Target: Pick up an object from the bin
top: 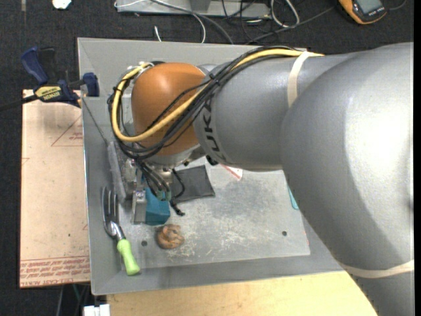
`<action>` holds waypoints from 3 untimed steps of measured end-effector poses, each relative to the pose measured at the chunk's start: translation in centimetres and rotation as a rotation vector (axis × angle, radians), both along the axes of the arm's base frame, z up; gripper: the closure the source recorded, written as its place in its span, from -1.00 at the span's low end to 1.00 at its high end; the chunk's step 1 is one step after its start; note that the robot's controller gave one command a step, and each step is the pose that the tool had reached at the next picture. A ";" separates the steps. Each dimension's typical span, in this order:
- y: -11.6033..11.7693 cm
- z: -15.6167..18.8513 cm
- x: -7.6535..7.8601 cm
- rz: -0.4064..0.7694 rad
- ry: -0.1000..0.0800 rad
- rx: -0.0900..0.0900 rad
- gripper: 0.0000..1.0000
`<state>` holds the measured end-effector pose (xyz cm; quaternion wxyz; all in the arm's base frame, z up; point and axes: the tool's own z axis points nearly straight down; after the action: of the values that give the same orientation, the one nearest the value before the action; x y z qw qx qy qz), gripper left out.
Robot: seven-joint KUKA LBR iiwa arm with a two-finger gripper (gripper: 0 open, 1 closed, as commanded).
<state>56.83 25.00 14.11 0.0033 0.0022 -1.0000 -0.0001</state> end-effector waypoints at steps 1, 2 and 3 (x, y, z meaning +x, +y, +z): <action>-0.1 0.5 0.2 -0.004 -0.007 0.002 -1.00; -3.5 -2.2 -1.5 -0.095 -0.009 0.004 -1.00; -3.7 -3.7 -5.5 -0.090 -0.013 0.004 -1.00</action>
Offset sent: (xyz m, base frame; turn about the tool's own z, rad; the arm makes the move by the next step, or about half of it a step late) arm -0.0255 -0.0579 -0.0398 0.1532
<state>51.29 21.28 10.38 -0.0034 -0.0427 -0.9991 -0.0021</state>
